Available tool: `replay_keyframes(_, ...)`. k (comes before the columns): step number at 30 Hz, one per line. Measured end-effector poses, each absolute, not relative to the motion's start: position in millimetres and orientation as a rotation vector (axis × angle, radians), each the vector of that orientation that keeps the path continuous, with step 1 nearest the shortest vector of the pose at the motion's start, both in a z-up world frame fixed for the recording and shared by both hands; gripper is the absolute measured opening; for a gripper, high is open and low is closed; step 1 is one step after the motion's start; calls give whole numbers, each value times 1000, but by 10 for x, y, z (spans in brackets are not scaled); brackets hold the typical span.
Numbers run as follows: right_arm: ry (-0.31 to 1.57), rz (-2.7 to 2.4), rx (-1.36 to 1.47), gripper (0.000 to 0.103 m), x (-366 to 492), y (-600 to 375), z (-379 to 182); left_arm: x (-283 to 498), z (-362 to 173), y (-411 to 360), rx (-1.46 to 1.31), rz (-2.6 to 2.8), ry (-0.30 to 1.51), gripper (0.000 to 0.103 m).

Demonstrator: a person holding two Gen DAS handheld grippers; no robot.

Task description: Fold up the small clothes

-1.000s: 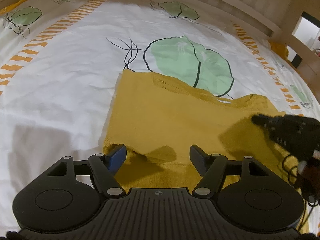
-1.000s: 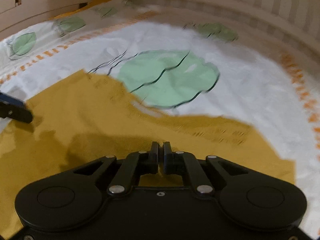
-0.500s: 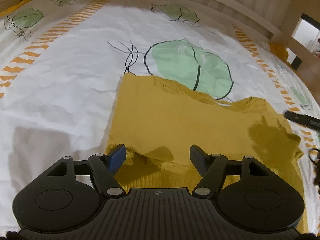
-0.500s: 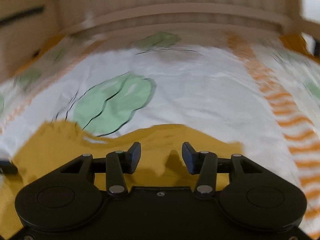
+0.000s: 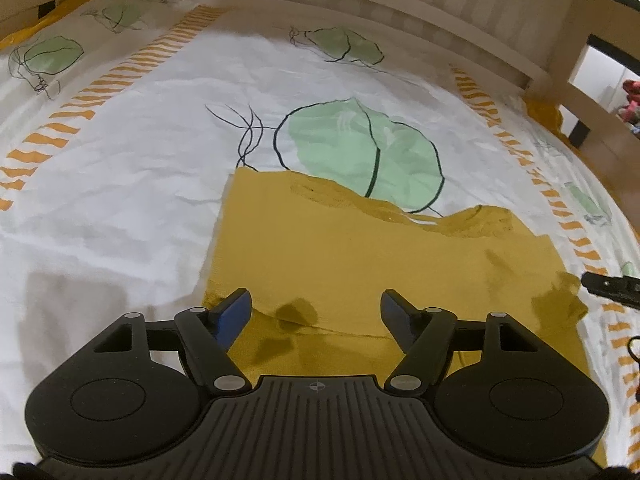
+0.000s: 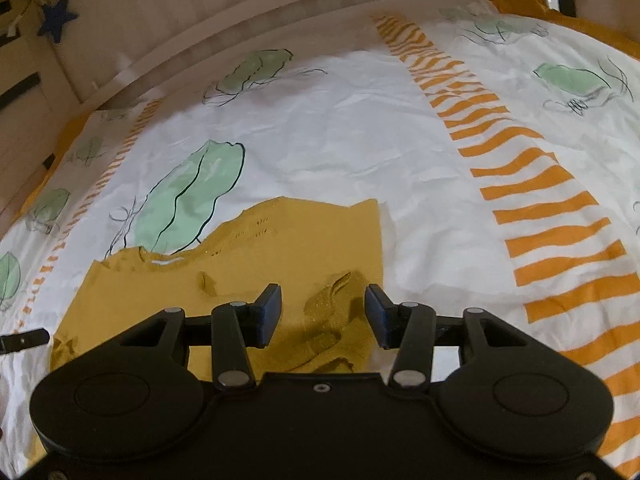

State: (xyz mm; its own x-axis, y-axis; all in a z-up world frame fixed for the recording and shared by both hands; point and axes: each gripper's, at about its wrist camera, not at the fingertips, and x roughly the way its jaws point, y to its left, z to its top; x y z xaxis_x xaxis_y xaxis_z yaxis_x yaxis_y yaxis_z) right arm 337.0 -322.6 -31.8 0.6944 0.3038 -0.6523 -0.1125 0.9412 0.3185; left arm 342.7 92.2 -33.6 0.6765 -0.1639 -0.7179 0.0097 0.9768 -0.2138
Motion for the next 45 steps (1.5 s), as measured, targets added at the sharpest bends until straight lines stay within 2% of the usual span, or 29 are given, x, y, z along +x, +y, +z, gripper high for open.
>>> replay_keyframes(6, 795, 304, 226, 57, 3432, -3095, -410, 3451, -368, 905, -196, -105, 834, 70)
replay_keyframes(9, 846, 310, 192, 69, 3480, -3025, -485, 3454, -367, 909, -200, -105, 833, 70)
replay_keyframes(21, 897, 427, 165, 70, 3373, -3054, -521, 3442, -378, 856, -197, -117, 837, 70)
replay_keyframes(24, 901, 522, 190, 66, 3329, -3040, -483, 3440, -382, 845, -197, -119, 840, 70)
replay_keyframes(30, 851, 463, 163, 64, 3307, -3076, -439, 3443, -384, 840, -197, -117, 840, 70)
replay_keyframes(34, 833, 399, 167, 53, 3352, -3157, -461, 3449, -395, 819, -199, -115, 847, 70)
replay_keyframes(43, 843, 407, 107, 52, 3382, -3055, -601, 3467, -407, 817, -198, -114, 850, 70)
replay_keyframes(45, 844, 411, 106, 37, 3380, -3051, -590, 3467, -409, 809, -196, -117, 852, 70)
